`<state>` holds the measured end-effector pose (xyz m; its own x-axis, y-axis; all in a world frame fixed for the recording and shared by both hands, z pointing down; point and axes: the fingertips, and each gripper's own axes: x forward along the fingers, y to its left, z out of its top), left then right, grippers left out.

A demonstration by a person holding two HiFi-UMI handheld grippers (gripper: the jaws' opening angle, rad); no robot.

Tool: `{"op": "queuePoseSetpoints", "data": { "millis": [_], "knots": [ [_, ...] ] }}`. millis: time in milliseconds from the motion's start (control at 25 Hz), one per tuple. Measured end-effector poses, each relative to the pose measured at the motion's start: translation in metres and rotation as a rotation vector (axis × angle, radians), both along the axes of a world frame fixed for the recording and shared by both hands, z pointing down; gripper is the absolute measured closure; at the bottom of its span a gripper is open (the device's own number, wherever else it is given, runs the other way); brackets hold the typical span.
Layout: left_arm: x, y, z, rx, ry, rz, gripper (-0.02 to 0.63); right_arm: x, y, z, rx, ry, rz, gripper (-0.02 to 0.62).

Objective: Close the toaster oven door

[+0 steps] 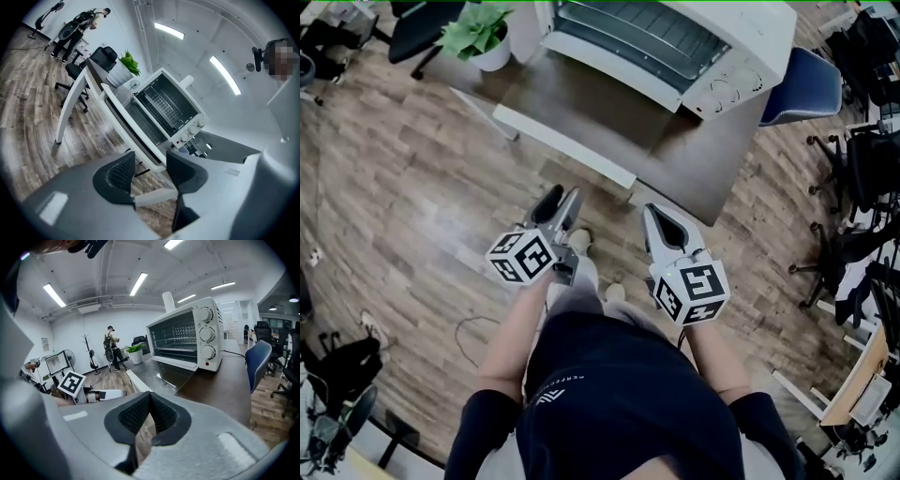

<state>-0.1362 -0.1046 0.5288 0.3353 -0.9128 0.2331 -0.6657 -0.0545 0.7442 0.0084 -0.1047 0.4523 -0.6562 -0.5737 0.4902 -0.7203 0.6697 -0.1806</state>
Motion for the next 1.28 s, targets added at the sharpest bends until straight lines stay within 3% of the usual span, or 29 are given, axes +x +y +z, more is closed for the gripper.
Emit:
{"op": "queuePoseSetpoints", "data": {
  "millis": [600, 1280],
  "knots": [
    [-0.017, -0.052, 0.059, -0.079, -0.010, 0.081, 0.399, -0.014, -0.032, 0.029, -0.073, 0.033, 0.076, 0.592],
    [-0.021, -0.081, 0.052, 0.016, 0.094, 0.129, 0.391, -0.022, -0.037, 0.053, -0.124, 0.084, 0.112, 0.592]
  ]
}}
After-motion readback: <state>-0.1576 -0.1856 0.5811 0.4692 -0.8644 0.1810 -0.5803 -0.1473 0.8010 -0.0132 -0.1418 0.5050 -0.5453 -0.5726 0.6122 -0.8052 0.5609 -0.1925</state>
